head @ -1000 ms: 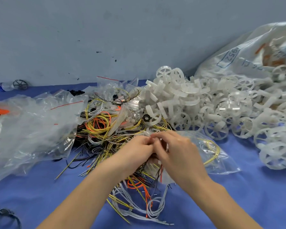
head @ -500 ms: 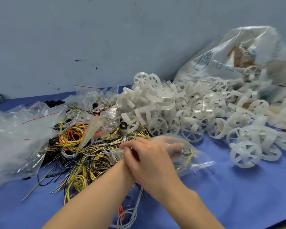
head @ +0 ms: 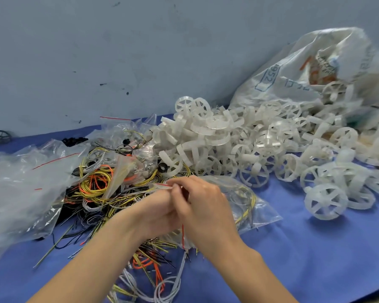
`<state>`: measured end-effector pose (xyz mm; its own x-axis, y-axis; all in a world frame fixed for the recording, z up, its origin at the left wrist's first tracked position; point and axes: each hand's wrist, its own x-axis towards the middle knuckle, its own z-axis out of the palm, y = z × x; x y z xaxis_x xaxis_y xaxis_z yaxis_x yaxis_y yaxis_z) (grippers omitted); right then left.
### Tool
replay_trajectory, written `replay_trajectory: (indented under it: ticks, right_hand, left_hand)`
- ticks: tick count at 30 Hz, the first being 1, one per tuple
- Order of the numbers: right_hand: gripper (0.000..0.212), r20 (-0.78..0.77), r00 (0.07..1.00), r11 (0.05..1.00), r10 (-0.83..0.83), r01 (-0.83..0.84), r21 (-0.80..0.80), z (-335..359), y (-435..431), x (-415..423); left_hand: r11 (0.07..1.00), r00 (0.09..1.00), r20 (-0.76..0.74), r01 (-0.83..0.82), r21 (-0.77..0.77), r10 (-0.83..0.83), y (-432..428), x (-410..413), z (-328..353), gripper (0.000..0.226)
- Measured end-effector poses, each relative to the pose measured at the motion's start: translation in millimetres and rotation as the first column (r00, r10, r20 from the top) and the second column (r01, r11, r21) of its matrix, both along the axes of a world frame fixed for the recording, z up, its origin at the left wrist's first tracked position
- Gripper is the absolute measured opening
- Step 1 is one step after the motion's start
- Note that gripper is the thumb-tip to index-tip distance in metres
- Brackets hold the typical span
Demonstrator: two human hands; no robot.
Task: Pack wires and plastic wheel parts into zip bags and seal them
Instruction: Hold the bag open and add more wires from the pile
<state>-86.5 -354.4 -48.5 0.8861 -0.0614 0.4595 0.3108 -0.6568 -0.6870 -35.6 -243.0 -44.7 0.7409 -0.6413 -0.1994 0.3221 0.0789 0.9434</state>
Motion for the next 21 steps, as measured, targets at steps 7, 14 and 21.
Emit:
replay_trajectory:
  ticks: [7,14,21]
  right_hand:
    - [0.026,-0.035,0.999,0.996,-0.041,0.038,-0.082,-8,11,7]
    - [0.031,-0.097,0.995,0.959,-0.016,-0.012,-0.284,-18,19,9]
    - [0.037,-0.156,0.987,0.92,-0.027,-0.036,-0.39,-25,24,4]
  left_hand:
    - [0.952,0.964,0.078,-0.262,0.159,0.252,94,-11,24,0.028]
    - [0.624,0.628,0.403,-0.765,0.161,0.665,157,-11,28,0.025]
    - [0.578,0.613,0.45,-0.782,0.232,0.65,153,7,11,0.016]
